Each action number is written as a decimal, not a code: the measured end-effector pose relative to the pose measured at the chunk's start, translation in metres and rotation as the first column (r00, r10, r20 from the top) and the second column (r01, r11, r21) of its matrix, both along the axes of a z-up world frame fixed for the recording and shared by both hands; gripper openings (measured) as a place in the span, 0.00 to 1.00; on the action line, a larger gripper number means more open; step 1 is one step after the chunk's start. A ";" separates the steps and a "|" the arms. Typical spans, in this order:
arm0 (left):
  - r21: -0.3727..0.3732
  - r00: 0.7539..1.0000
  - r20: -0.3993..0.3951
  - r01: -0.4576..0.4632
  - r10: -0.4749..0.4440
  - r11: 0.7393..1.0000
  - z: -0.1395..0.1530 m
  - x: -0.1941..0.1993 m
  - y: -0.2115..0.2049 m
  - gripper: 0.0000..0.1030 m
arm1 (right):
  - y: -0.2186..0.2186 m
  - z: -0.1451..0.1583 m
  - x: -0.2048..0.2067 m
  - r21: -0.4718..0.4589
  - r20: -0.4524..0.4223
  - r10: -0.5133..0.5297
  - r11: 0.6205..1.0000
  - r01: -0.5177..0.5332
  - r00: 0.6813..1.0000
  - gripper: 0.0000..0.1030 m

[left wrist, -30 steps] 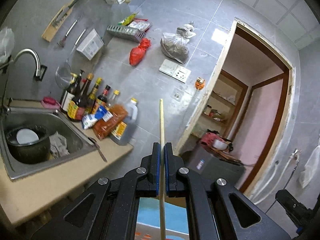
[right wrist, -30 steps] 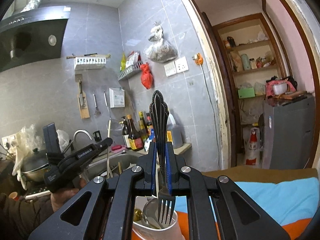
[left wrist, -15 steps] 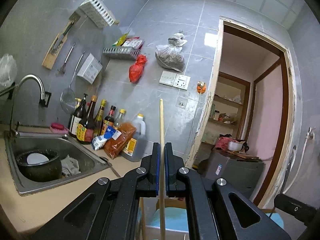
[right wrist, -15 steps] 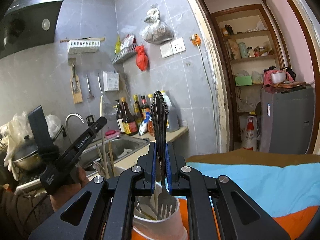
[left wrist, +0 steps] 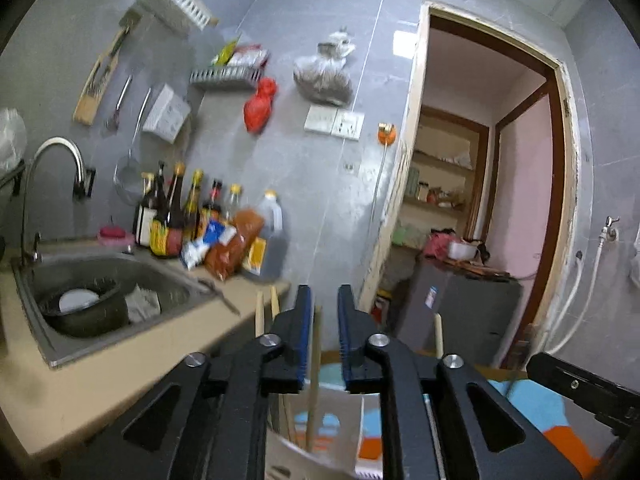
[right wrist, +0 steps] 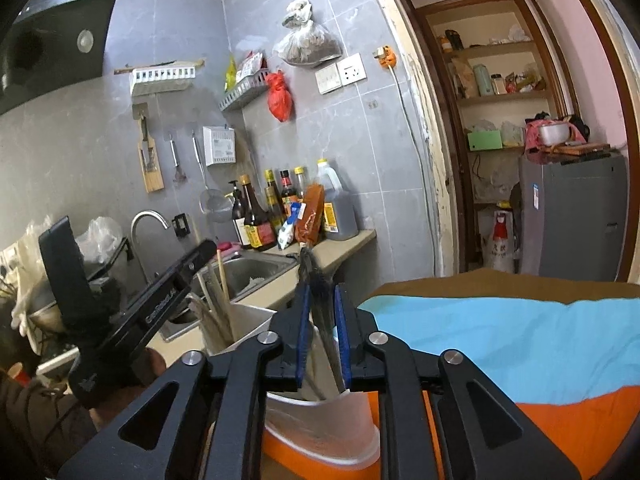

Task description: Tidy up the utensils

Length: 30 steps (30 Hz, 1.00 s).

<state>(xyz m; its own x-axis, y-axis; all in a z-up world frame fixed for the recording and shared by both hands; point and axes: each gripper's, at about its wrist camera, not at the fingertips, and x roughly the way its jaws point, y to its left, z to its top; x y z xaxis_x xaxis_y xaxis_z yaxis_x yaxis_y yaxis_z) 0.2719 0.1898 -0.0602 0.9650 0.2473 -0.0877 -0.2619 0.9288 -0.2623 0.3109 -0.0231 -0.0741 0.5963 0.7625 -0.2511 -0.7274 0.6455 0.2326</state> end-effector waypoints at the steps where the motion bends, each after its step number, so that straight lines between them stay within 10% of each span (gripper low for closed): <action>1: -0.012 1.000 -0.014 0.011 -0.012 1.000 0.001 -0.002 0.000 0.15 | -0.001 0.000 -0.001 0.004 -0.004 0.001 1.000 -0.001 1.000 0.16; 14: -0.077 0.985 -0.125 0.113 -0.122 0.991 0.044 -0.028 -0.031 0.61 | -0.041 0.027 -0.016 0.049 -0.049 -0.064 0.997 0.066 0.997 0.35; 22: -0.093 0.961 -0.234 0.128 -0.147 0.987 0.065 -0.044 -0.066 0.89 | -0.080 0.054 -0.030 0.036 -0.033 -0.126 0.991 0.127 0.991 0.65; 30: -0.076 0.954 -0.281 0.089 -0.107 0.993 0.080 -0.072 -0.095 0.93 | -0.121 0.074 -0.055 -0.013 -0.036 -0.225 0.974 0.225 0.974 1.00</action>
